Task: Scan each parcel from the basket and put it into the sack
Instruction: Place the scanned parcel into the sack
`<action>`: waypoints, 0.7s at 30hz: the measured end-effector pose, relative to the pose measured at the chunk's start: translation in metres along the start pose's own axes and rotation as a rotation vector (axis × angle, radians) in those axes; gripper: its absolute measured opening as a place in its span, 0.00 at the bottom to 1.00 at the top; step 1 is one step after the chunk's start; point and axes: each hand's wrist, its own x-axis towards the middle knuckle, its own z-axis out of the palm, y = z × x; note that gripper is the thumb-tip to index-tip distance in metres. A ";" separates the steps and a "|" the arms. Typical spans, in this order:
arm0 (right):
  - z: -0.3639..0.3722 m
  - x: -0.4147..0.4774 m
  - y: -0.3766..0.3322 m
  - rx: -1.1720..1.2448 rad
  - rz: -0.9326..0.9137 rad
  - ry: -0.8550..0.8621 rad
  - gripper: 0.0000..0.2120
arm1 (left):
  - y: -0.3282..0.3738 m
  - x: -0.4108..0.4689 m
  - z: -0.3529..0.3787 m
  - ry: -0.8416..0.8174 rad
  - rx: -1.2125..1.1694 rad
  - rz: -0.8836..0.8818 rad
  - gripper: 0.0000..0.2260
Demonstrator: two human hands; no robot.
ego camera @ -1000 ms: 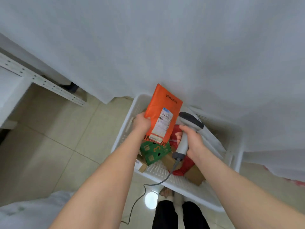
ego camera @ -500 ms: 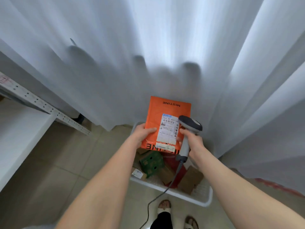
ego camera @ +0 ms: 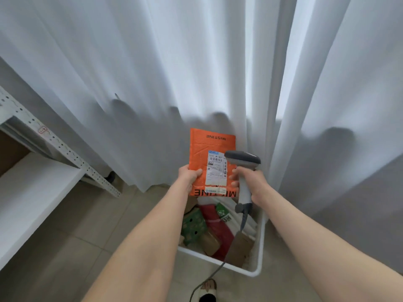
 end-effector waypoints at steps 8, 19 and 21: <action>-0.023 -0.037 -0.025 -0.124 -0.044 -0.037 0.07 | 0.009 -0.037 0.018 0.010 -0.053 0.045 0.15; -0.029 -0.067 -0.028 -0.141 -0.006 -0.096 0.01 | 0.003 -0.052 0.013 0.013 -0.052 0.037 0.14; -0.030 -0.070 -0.028 -0.142 -0.007 -0.096 0.01 | 0.003 -0.053 0.011 0.014 -0.049 0.033 0.13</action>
